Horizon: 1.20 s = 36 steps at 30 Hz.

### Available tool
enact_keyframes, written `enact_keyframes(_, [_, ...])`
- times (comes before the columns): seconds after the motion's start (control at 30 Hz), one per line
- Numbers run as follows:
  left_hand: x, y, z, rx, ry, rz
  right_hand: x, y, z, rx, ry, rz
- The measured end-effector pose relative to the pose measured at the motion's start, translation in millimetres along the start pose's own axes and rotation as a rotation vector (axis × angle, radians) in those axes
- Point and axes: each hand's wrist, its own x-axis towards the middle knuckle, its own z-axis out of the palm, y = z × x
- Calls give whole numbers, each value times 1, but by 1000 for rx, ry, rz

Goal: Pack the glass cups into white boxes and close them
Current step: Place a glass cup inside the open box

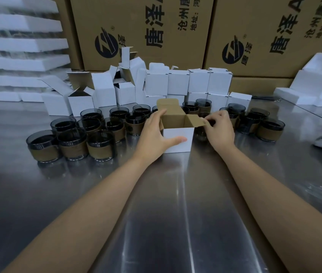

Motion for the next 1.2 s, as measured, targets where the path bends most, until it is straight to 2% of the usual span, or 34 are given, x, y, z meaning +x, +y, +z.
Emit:
enact_keyframes(0.17, [0, -6, -3, -64, 33, -68, -15, 6, -11, 280, -1, 124])
enact_keyframes(0.3, [0, -5, -5, -97, 32, -81, -16, 3, -16, 280, -43, 211])
enact_keyframes(0.43, [-2, -4, -5, -100, 21, -47, -16, 1, -16, 386, -68, 244])
enact_keyframes(0.57, [-2, -3, -5, -91, 20, -15, -15, 4, -16, 395, -107, 222])
enact_keyframes(0.7, [-2, -3, -4, -70, 7, 3, -16, 5, -14, 367, -8, 205])
enact_keyframes(0.9, [-1, -4, -4, -65, 6, 3, -13, 2, -22, 814, 34, 289])
enact_keyframes(1.03, [-2, -4, -5, -75, -6, 9, -6, -15, -31, 938, -4, 239])
enact_keyframes(1.2, [-2, -2, -5, -71, -20, 18, 2, -48, -46, 1004, -75, 56])
